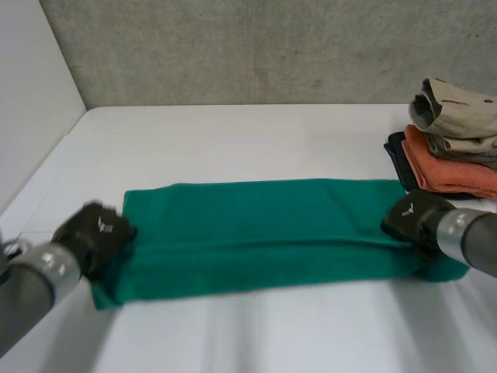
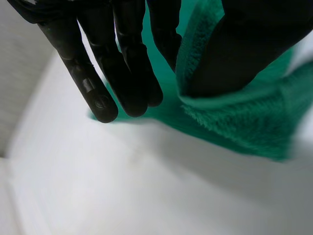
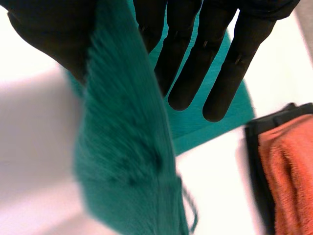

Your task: Fold the laundry.

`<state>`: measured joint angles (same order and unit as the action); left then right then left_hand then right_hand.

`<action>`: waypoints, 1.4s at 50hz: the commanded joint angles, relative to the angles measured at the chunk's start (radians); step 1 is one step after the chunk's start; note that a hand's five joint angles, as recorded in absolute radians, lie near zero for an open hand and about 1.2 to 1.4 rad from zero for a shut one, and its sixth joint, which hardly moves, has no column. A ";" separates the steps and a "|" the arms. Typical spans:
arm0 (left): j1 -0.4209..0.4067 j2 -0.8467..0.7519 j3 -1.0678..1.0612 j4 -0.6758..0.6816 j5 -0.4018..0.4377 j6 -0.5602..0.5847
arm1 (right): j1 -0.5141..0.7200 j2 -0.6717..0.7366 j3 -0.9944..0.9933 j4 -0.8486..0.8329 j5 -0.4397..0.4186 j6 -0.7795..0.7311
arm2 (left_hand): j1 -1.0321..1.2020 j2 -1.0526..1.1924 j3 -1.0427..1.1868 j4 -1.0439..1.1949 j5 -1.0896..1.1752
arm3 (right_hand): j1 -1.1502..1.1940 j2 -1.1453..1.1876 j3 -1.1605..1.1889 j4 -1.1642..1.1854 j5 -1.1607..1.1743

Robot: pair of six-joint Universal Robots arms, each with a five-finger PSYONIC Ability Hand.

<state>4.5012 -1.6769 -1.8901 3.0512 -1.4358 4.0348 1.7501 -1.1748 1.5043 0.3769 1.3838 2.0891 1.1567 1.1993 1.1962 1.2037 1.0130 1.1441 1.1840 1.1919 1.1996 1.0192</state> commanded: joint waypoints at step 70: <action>-0.034 -0.621 0.700 0.196 -0.011 -0.267 | 0.048 0.190 -0.056 -0.490 0.061 0.425 | 0.121 0.079 0.082 0.075 0.091 | -0.970 -1.009 -1.017 -1.025 -1.019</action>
<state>4.4199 -2.2010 -1.2590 3.2273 -1.4379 3.6813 1.7993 -0.9854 1.4314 -0.1094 1.4471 2.5154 0.7413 0.6874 0.6842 0.6876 0.5101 0.2238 0.2108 0.2104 0.2150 0.0488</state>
